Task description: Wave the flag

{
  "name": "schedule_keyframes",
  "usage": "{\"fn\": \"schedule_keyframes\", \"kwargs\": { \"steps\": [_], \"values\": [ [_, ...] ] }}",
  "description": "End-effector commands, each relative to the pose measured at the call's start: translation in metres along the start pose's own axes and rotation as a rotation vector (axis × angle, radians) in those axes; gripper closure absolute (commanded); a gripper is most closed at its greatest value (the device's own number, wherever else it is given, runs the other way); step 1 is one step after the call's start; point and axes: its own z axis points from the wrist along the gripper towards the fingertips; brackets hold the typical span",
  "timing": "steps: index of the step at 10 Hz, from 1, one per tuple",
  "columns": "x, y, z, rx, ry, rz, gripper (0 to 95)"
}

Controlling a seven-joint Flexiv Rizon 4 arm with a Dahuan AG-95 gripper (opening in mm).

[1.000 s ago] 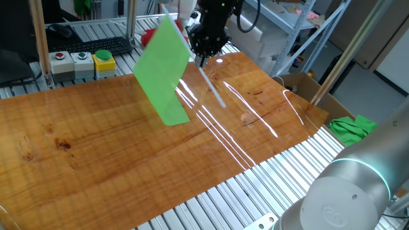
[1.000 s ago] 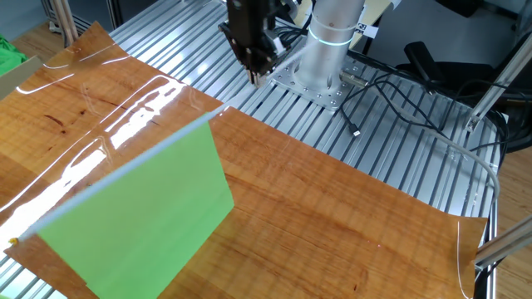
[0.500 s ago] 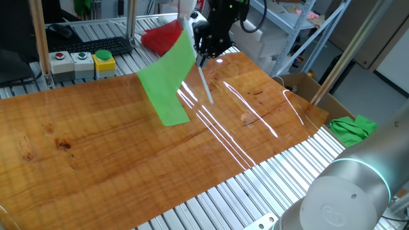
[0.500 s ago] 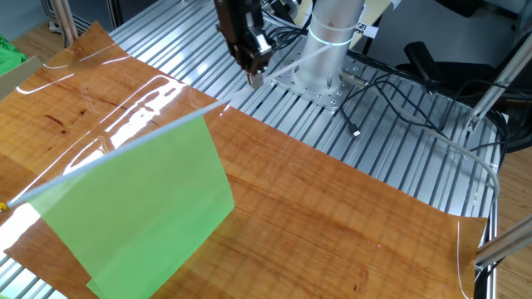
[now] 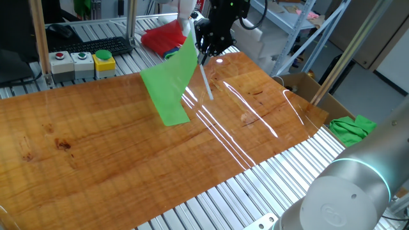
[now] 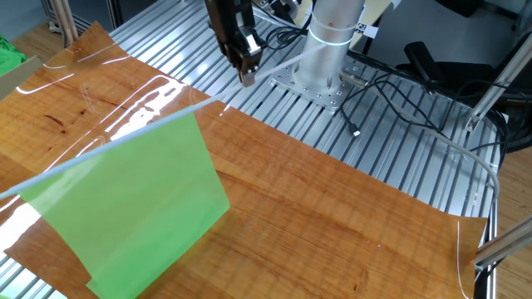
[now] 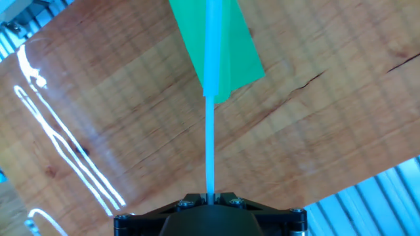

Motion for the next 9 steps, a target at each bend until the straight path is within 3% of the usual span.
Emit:
{"fn": "schedule_keyframes", "kwargs": {
  "steps": [1, 5, 7, 9],
  "values": [
    [-0.0037, -0.0035, -0.001, 0.32, -0.09, -0.314, 95.0],
    [-0.0037, -0.0035, -0.001, 0.305, -0.12, -0.294, 95.0],
    [-0.0037, -0.0035, -0.001, 0.287, -0.182, -0.281, 95.0],
    [-0.0037, -0.0035, -0.001, 0.282, -0.202, -0.278, 95.0]
  ]
}}
